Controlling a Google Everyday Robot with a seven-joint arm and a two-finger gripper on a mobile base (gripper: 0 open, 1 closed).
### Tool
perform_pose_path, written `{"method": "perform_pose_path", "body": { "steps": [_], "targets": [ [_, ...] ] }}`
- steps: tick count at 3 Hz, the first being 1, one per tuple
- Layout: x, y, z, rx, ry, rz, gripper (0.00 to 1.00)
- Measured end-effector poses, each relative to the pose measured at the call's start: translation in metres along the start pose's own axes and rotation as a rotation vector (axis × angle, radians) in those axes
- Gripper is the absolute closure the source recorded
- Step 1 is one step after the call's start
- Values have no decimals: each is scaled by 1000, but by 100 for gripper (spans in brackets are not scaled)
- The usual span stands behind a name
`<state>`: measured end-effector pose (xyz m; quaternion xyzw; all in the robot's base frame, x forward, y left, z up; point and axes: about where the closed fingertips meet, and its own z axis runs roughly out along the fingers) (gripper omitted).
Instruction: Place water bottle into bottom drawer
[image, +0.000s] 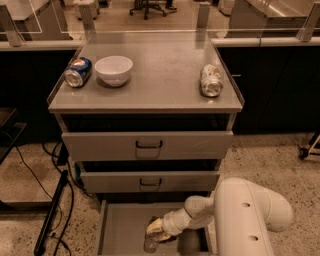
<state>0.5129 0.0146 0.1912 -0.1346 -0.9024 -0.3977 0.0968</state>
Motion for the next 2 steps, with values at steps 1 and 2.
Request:
{"method": "perform_pose_path", "body": {
  "steps": [1,2],
  "targets": [
    [-3,1,-1,-8,-25,6,100],
    [-9,3,-3,-17,-60,7,100]
  ]
}}
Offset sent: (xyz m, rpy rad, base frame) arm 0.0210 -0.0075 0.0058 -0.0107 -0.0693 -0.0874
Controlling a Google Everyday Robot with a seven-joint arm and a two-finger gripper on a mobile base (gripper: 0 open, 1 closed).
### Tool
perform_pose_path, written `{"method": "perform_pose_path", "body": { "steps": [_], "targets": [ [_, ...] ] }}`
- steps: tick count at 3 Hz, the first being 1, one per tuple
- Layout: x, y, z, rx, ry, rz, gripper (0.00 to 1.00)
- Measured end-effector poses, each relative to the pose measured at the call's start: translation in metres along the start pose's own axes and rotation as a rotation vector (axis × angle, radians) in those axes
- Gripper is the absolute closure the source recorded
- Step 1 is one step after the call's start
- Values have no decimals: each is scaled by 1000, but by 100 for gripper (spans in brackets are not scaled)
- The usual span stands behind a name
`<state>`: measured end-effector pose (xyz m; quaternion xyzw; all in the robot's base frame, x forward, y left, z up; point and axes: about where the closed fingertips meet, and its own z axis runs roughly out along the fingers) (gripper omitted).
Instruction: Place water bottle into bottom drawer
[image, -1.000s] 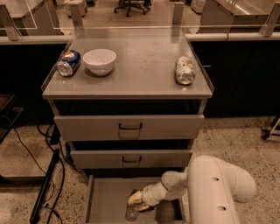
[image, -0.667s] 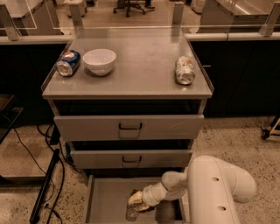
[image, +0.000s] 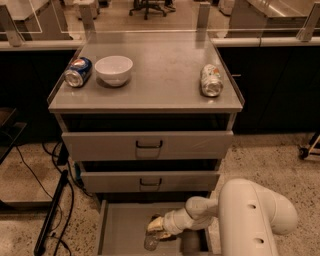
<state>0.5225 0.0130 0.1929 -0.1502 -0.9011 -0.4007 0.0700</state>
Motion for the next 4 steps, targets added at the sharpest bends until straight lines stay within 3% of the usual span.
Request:
{"method": "perform_pose_path", "body": {
  "steps": [2,4],
  "targets": [
    [-18,-9,8,2,-44,26,100],
    [-36,-18,32,6,-40,50,100]
  ]
}}
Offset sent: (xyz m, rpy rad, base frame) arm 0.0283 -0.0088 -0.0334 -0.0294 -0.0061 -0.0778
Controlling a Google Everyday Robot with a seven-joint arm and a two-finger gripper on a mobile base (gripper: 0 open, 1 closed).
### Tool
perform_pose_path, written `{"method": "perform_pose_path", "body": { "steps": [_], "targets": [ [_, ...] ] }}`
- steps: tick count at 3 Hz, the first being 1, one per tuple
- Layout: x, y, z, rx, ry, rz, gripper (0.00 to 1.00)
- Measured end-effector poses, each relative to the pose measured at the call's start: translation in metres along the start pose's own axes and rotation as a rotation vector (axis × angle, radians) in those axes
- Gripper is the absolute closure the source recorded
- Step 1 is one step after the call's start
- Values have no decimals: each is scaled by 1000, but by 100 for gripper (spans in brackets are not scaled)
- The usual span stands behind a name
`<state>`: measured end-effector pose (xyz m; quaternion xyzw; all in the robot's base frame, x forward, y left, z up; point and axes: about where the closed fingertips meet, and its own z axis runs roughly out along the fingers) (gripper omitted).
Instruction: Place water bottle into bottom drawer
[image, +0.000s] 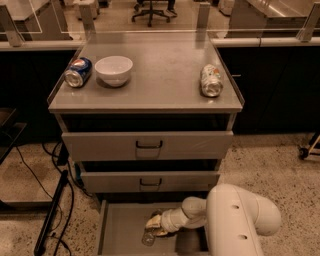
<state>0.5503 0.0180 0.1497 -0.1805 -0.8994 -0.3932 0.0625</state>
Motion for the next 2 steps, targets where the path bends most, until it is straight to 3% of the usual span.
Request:
{"method": "perform_pose_path", "body": {
  "steps": [2],
  "targets": [
    [-1,0,0,0,-1,0,58]
  ]
}}
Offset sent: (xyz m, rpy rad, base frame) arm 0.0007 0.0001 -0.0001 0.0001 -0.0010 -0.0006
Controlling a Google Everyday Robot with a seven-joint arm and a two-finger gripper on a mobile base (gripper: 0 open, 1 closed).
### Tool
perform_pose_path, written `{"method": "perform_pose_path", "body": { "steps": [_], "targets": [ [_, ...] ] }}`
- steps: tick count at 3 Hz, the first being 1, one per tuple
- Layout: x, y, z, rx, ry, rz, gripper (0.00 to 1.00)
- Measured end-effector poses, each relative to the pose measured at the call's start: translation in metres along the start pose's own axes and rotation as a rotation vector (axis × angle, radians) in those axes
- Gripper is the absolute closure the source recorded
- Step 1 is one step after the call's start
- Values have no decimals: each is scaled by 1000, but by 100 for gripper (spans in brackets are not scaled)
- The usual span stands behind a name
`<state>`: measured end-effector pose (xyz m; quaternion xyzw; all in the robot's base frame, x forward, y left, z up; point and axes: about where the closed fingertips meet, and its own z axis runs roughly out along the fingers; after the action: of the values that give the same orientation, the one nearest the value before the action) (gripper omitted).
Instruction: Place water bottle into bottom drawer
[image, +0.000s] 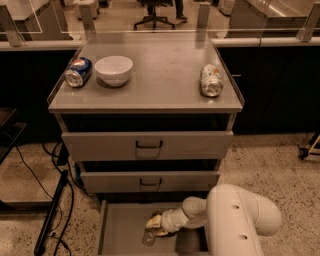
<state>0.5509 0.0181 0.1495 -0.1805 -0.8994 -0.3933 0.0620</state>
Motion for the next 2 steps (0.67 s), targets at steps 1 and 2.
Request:
{"method": "perform_pose_path", "body": {
  "steps": [1,2],
  "targets": [
    [0,0,0,0,0,0,35],
    [0,0,0,0,0,0,11]
  ]
}}
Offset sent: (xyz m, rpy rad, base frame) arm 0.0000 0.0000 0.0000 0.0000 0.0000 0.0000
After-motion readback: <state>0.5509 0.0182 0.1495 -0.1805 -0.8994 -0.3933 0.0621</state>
